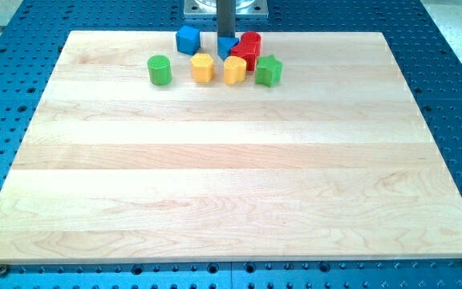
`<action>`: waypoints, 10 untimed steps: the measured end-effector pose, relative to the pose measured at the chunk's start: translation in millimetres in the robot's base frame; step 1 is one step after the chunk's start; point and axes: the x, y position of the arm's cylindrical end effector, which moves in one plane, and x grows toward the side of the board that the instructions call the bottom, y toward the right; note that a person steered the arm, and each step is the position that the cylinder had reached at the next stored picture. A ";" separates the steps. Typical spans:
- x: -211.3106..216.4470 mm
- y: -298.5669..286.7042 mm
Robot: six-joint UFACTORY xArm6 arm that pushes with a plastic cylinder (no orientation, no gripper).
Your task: Move blue blocks close to red star and hexagon
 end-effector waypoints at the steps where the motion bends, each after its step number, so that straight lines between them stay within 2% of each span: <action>1: -11.5 -12.8; 2: -11.6 -48.2; 3: -3.3 -107.6; 4: 13.9 -120.6; 5: 0.6 -170.8; 6: 35.2 -163.3; 7: 49.6 -102.5; 8: 45.9 -112.9; 9: 52.4 -56.1; 10: 51.9 -46.2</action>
